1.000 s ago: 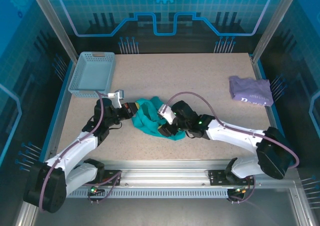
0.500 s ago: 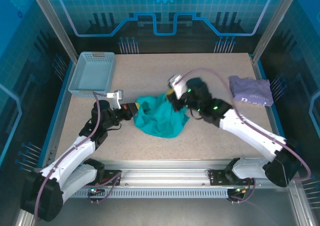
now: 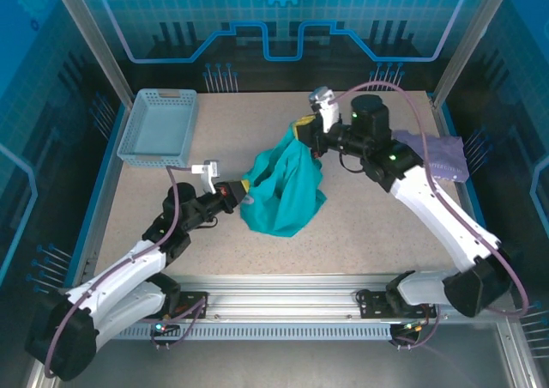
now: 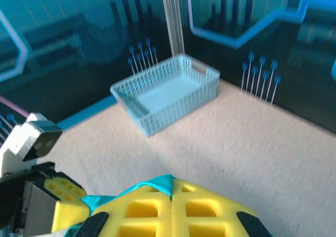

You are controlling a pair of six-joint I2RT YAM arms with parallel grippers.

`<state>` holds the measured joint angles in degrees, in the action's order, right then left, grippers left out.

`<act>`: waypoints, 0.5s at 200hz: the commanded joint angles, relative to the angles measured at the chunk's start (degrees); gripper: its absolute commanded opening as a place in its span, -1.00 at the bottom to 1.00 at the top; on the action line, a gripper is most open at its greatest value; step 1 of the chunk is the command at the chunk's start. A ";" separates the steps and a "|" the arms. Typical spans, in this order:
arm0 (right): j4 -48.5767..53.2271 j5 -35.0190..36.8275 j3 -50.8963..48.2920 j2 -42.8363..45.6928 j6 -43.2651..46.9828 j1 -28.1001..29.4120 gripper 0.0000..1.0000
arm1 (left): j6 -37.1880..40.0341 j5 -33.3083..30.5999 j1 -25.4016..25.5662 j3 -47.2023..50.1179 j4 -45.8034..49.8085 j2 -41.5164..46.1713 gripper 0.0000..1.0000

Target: Fold the inside-out t-shirt

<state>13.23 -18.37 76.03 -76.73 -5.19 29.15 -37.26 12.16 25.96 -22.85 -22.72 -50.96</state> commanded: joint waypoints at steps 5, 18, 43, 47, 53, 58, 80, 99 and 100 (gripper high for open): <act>4.24 -5.61 4.42 -5.62 -1.91 -0.41 -1.00 | 3.82 -9.01 0.23 -3.11 10.16 0.59 -1.00; 3.77 -6.84 4.91 -8.15 -2.94 -0.19 -1.00 | 5.92 -16.17 0.24 -5.33 17.30 0.66 -0.86; 3.43 -8.86 6.45 -12.34 -4.21 0.87 -1.00 | 14.49 -17.13 0.24 -8.71 23.01 1.71 -0.24; 3.60 -8.91 6.84 -12.82 -4.30 1.01 -1.00 | 15.71 -16.00 0.31 -8.86 22.86 2.16 -0.17; 3.75 -9.01 7.29 -13.54 -4.32 1.30 -1.00 | 17.23 -14.10 0.40 -8.75 22.10 2.92 -0.09; 3.75 -9.18 7.52 -14.05 -4.47 1.50 -1.00 | 18.05 -12.47 0.56 -8.50 21.16 3.60 -0.04; 3.65 -9.92 8.80 -15.59 -4.96 1.78 -1.00 | 19.23 -7.09 1.41 -7.34 15.50 4.35 0.12; 3.87 -10.17 9.72 -16.41 -5.01 2.07 -1.00 | 22.30 -5.73 3.15 -9.40 14.52 1.09 0.16; 3.89 -10.23 9.74 -16.46 -5.01 2.11 -1.00 | 22.57 -5.74 3.28 -9.53 14.54 0.89 0.16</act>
<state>16.71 -26.22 82.83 -92.36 -9.08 30.48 -21.21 2.44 27.24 -29.56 -6.07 -47.33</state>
